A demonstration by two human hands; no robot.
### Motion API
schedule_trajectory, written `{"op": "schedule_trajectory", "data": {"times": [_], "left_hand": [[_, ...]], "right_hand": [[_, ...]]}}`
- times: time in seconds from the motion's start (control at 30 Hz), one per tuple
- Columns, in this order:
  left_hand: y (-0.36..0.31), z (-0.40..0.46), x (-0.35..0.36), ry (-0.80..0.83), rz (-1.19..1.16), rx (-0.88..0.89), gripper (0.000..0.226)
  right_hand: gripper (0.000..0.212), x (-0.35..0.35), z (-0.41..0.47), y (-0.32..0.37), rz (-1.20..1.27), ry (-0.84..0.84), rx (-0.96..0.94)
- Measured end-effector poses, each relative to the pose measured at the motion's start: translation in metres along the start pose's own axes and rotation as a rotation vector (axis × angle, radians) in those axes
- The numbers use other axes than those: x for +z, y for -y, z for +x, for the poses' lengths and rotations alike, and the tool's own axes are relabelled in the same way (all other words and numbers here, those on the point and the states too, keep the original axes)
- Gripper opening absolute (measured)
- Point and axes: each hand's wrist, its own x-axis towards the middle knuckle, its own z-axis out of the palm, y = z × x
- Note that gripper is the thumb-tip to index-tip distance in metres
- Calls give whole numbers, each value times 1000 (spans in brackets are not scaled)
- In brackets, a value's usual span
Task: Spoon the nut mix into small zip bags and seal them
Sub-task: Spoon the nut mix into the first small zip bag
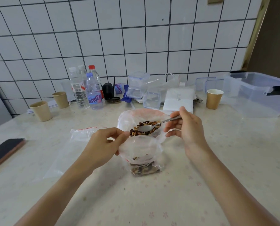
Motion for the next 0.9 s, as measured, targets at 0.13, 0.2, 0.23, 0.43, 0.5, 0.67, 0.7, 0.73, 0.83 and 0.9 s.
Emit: {"op": "schedule_trajectory", "data": {"times": [0.13,0.2,0.23,0.43,0.5,0.67,0.7,0.73,0.83,0.9], "left_hand": [[3,32,0,-253,107,-33,34],[5,47,4,-284,180,-82,47],[6,53,7,-239,209,-127,52],[4,77,30,22,120,-258,51],[6,76,35,-10,11,-232,43],[4,70,40,-46,-141,-153,30],[3,69,40,-43,-162,-144,28],[2,69,40,-40,-178,-137,26],[2,68,42,-21,-223,-113,25],[1,67,43,-6,-249,-120,25]], "right_hand": [[44,-4,9,-9,-71,-63,5],[45,-6,9,-12,-221,-54,-84],[44,-6,9,-14,-302,-40,-131],[35,-4,6,-28,-643,44,-368],[32,-1,5,-32,-674,88,-400],[37,3,8,-37,-639,94,-352],[37,4,8,-38,-631,92,-340],[38,5,9,-39,-618,85,-319],[37,5,12,-40,-511,64,-185],[37,3,15,-40,-417,43,-93]]}}
